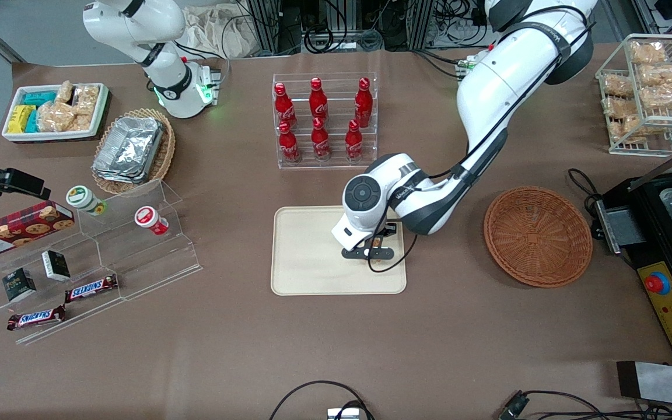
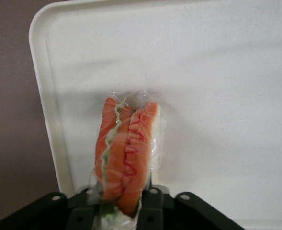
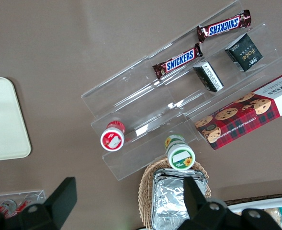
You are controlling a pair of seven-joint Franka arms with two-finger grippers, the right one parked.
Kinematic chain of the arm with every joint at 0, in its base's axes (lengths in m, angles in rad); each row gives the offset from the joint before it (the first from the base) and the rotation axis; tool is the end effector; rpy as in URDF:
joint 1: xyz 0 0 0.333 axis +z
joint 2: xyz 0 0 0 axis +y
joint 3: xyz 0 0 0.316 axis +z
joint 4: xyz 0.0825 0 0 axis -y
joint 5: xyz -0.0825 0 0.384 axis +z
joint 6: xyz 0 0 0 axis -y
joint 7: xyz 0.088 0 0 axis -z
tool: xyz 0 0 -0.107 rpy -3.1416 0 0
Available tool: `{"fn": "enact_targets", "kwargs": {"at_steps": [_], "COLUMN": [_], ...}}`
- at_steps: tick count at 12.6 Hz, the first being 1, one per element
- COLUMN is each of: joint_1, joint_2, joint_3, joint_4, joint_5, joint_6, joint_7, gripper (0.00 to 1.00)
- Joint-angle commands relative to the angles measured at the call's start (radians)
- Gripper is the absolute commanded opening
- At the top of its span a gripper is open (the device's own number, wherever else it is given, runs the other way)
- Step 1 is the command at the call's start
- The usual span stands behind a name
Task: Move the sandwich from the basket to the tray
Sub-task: 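Lower the sandwich onto the cream tray with the left gripper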
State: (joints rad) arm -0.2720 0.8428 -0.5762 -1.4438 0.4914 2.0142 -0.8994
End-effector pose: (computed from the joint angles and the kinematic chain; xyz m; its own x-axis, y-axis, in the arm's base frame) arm 0.5397 -0.4566 0.2295 0.9948 -0.0581 -0.0840 -0.0656 -0.9938 -0.0901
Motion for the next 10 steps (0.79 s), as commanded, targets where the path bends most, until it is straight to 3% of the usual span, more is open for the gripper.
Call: {"fn": "enact_targets", "kwargs": {"at_steps": [1, 3, 5, 10], "joint_1": [-0.018, -0.010, -0.009, 0.027], "joint_2": [0.004, -0.033, -0.045, -0.080], "joint_3": [0.018, 0.018, 0.018, 0.013], "joint_4": [0.016, 0.028, 0.071, 0.151], "joint_5": [0.016, 0.006, 0.004, -0.016], "joint_6": [-0.006, -0.018, -0.084, -0.183], "joint_7": [-0.026, -0.030, -0.055, -0.058], "gripper": [0.66, 0.74, 1.00, 1.00]}}
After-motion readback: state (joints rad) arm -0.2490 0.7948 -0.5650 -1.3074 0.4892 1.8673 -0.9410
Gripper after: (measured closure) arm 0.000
